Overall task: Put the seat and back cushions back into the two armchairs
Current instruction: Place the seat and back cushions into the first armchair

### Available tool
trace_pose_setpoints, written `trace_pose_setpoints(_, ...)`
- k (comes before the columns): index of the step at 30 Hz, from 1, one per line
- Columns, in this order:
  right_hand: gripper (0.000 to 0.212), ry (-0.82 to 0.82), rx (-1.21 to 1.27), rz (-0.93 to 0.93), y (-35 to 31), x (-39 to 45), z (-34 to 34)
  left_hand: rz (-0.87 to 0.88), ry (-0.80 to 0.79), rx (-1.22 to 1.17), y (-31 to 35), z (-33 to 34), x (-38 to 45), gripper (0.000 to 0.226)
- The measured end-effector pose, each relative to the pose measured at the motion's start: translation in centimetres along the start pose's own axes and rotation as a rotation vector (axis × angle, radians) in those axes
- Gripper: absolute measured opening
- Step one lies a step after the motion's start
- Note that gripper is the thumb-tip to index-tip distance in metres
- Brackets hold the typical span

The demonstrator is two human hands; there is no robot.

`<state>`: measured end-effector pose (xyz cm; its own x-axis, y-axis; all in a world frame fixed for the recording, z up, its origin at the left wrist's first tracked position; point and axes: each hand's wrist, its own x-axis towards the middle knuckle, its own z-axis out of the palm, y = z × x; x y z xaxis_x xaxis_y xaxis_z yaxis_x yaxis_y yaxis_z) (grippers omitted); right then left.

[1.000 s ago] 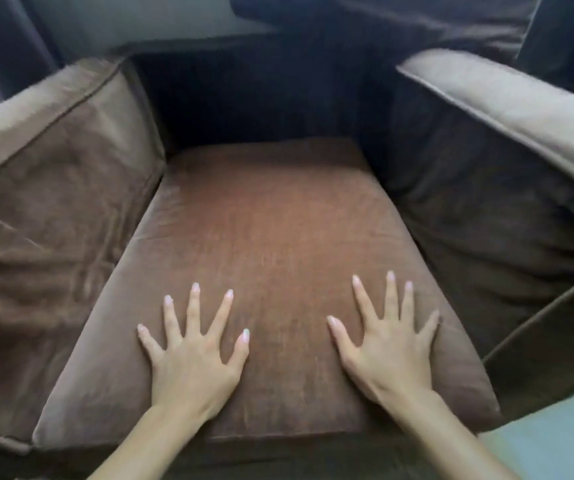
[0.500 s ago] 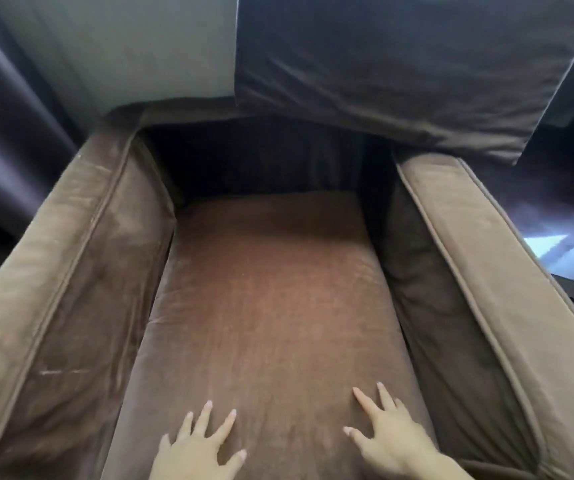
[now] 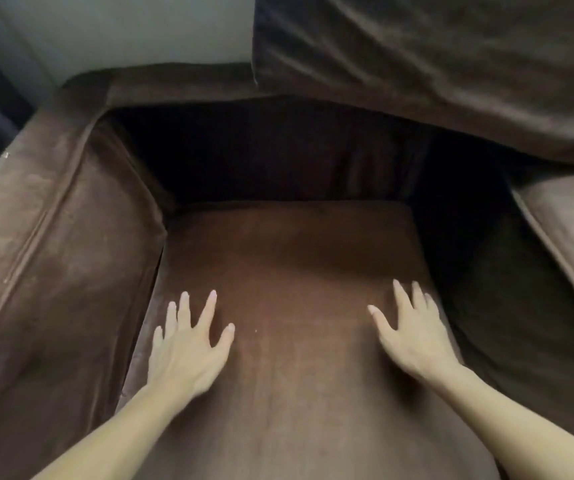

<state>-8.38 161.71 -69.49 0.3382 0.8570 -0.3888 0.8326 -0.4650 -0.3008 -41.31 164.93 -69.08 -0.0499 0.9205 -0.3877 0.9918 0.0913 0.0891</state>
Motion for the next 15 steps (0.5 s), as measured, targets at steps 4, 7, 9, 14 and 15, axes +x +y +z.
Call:
trace_pose_setpoints(4, 0.079, 0.106, -0.041, -0.018, -1.9, 8.2, 0.2, 0.035, 0.091, 0.015, 1.0, -0.6, 8.2, 0.071)
trace_pose_setpoints(7, 0.080, 0.126, -0.047, 0.015, -4.1, 14.5, -1.2, 0.049, 0.158, -0.037, 2.3, -2.4, 15.4, 0.070)
trace_pose_setpoints(9, 0.080, 0.136, -0.017, 0.097, -5.4, 17.7, -0.9, -0.027, 0.134, -0.119, 3.3, -2.8, 19.5, 0.070)
trace_pose_setpoints(14, 0.089, 0.310, -0.105, 0.139, -6.0, 19.7, 2.7, -0.089, 0.325, -0.075, 4.0, 1.0, 22.4, 0.068)
trace_pose_setpoints(15, 0.089, 0.299, -0.118, 0.138, -5.9, 19.8, 2.8, -0.084, 0.320, -0.069, 4.0, 1.1, 22.4, 0.068)
